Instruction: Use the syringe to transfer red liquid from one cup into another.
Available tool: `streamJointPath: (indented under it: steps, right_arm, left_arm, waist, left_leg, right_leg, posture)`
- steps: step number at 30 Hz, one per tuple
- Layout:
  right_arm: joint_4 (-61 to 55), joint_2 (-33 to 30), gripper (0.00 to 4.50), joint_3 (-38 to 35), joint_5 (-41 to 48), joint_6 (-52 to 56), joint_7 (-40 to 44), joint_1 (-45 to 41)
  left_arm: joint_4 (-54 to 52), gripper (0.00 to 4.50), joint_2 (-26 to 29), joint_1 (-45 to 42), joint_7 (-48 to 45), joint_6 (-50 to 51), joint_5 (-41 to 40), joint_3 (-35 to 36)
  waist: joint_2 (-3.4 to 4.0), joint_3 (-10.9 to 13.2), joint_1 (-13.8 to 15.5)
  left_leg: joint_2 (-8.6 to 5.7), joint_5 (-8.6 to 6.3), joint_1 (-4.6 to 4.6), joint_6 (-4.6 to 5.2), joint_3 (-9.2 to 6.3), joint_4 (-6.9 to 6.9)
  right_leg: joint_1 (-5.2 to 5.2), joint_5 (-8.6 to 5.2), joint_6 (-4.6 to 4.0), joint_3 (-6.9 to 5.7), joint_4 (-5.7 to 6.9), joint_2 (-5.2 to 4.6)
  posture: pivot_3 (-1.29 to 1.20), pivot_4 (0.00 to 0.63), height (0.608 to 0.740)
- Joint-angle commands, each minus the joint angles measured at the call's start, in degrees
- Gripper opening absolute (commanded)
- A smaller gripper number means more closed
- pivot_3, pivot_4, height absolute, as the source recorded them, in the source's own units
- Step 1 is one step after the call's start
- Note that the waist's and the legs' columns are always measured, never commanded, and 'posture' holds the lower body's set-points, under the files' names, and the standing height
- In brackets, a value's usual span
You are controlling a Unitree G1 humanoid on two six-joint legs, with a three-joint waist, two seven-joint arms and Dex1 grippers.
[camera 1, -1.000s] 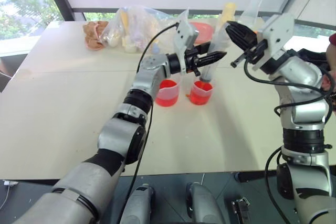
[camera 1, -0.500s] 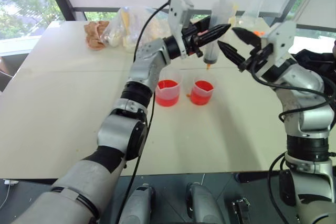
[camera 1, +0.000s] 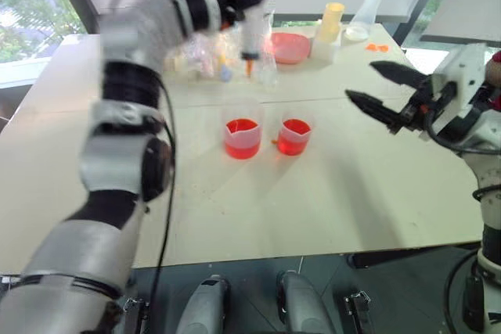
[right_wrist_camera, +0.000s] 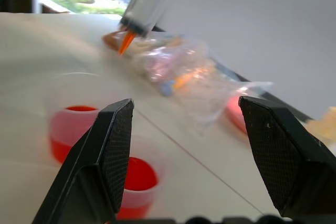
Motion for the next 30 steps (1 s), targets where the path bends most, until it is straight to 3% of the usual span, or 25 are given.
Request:
streamJointPath:
  steps: [1,7,12,20,22,27,30]
  right_arm:
    - [-5.50,-0.03,3.32,3.06,4.56,2.36,1.85,-2.02]
    - [-9.74,1.29,3.32,9.23,9.18,4.97,5.01,-1.78]
    - [-10.14,1.83,3.32,13.67,8.83,4.67,7.89,0.64]
    - [-9.42,3.09,3.32,16.78,6.67,3.04,8.21,1.39]
    - [-9.27,3.10,3.35,17.06,6.06,2.78,8.12,1.85]
    - [-8.98,3.29,3.35,16.97,5.29,2.55,7.81,2.79]
    - [-8.72,3.32,3.35,16.70,4.58,2.19,7.56,3.51]
  left_arm:
    - [0.26,1.46,4.42,0.10,6.31,15.20,1.20,1.11]
    - [-12.69,1.46,9.93,14.07,13.68,38.86,-1.10,1.88]
    - [-23.94,1.46,8.51,31.01,25.26,40.18,-16.43,4.41]
    - [-28.00,1.46,0.47,37.84,47.33,40.18,-28.15,16.30]
    - [-28.60,2.45,-0.34,39.19,51.50,40.18,-31.12,17.55]
    - [-29.34,4.28,-1.07,40.31,59.32,40.18,-37.88,19.69]
    - [-31.81,4.48,-1.93,40.05,61.01,40.18,-39.48,21.58]
  waist:
    - [0.02,-0.01,-0.18]
    - [-0.04,0.02,-0.26]
    - [-0.09,0.03,0.31]
    - [-0.18,0.03,1.86]
    - [-0.18,0.03,1.69]
    - [-0.20,0.02,1.52]
    - [-0.20,0.02,1.52]
  left_leg:
    - [0.00,0.00,0.07,0.00,-0.01,-0.01]
    - [0.02,0.01,0.12,-0.02,-0.05,0.05]
    - [0.15,0.05,0.02,-0.11,-0.03,0.10]
    - [0.09,0.04,-0.14,-0.18,-0.03,0.48]
    - [0.09,0.04,-0.12,-0.19,-0.03,0.48]
    - [0.09,0.04,-0.11,-0.19,-0.04,0.51]
    - [0.09,0.04,-0.11,-0.19,-0.04,0.54]
  right_leg:
    - [0.06,0.00,0.00,0.00,0.01,0.00]
    - [0.06,0.00,0.00,0.02,0.28,-0.01]
    - [-0.13,0.00,-0.02,0.16,0.55,-0.07]
    - [-0.24,0.04,-0.08,0.17,0.57,-0.14]
    - [-0.23,0.04,-0.08,0.18,0.60,-0.15]
    - [-0.23,0.05,-0.09,0.18,0.64,-0.13]
    - [-0.22,0.05,-0.10,0.17,0.64,-0.12]
  posture:
    - [0.00,0.150,0.740]
    - [0.00,0.150,0.740]
    - [0.00,0.150,0.740]
    - [0.00,0.150,0.740]
    - [0.00,0.150,0.740]
    - [0.00,0.150,0.740]
    - [0.00,0.150,0.740]
